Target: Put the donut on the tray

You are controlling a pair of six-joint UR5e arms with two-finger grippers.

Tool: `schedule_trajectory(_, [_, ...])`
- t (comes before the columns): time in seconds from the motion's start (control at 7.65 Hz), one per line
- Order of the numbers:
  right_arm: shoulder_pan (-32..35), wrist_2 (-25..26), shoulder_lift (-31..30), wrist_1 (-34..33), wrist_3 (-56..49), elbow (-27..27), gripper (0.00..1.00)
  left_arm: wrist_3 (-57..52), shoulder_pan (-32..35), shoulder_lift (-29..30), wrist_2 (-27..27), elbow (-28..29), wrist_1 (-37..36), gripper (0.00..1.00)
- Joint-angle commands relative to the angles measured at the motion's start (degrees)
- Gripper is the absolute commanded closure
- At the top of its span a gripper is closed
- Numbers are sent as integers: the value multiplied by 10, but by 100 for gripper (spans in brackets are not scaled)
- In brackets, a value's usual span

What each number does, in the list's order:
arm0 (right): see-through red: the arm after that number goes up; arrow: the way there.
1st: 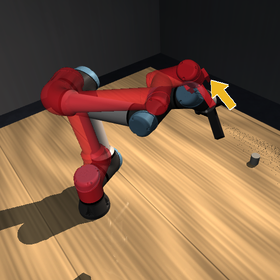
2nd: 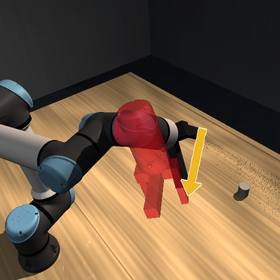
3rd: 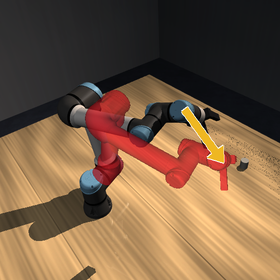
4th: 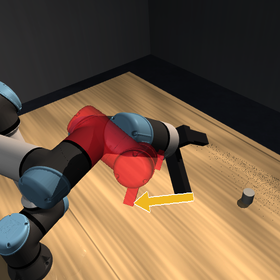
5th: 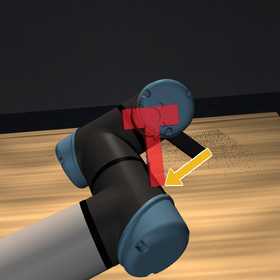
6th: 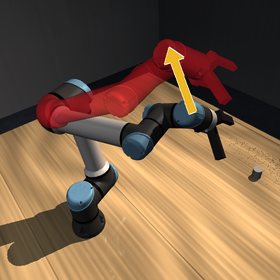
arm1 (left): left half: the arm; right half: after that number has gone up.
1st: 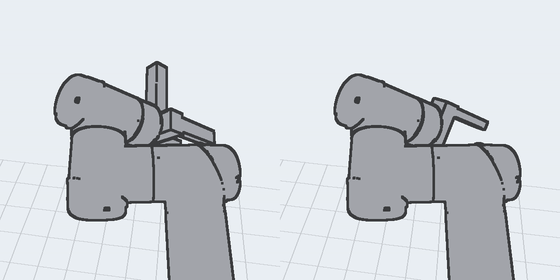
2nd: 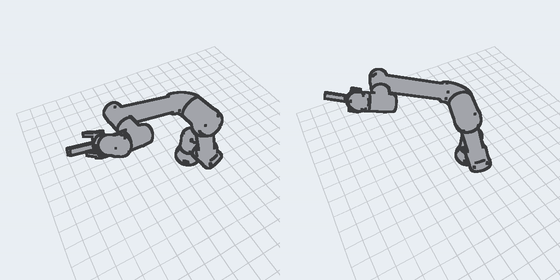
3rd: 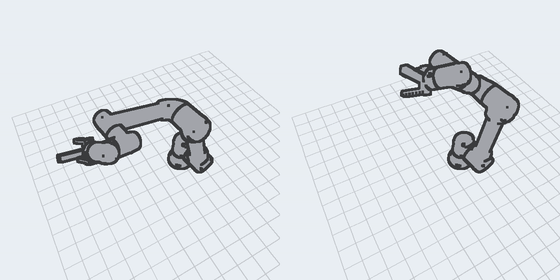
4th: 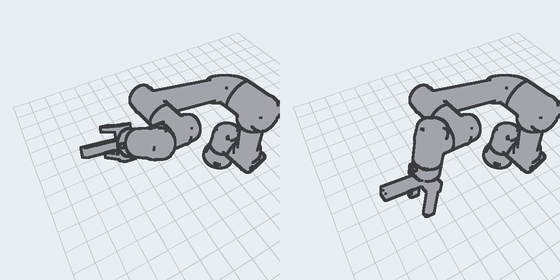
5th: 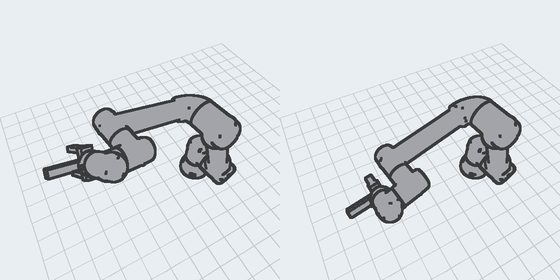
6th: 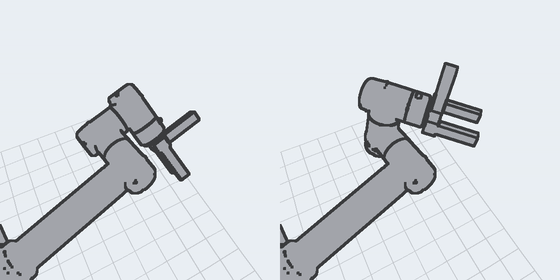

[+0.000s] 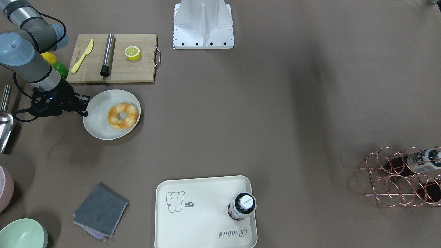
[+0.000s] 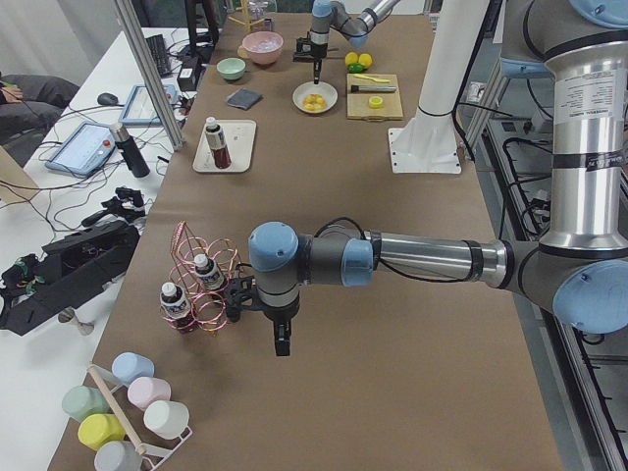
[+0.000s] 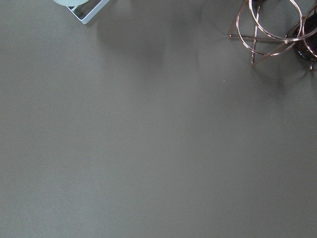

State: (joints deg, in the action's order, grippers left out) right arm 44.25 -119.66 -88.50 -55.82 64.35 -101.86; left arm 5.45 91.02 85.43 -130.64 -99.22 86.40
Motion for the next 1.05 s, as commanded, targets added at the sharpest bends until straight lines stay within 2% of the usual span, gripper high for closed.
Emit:
schedule_trajectory(0.0, [35, -73, 32, 0, 48, -26, 100, 0, 0, 0, 0, 1, 0, 2])
schedule_trajectory(0.13, [50, -93, 45, -1, 51, -26, 100, 0, 0, 0, 0, 1, 0, 2])
schedule_trajectory(0.39, [64, -88, 67, -8, 51, -12, 100, 1, 0, 0, 0, 0, -1, 2])
schedule_trajectory(0.52, [73, -88, 97, -11, 51, 13, 100, 0, 0, 0, 0, 0, -1, 2])
schedule_trajectory(0.65, [79, -88, 142, -46, 51, 39, 100, 1, 0, 0, 0, -1, -1, 2])
schedule_trajectory(0.92, [96, -86, 260, -160, 43, 95, 100, 1, 0, 4, 0, 1, -2, 2])
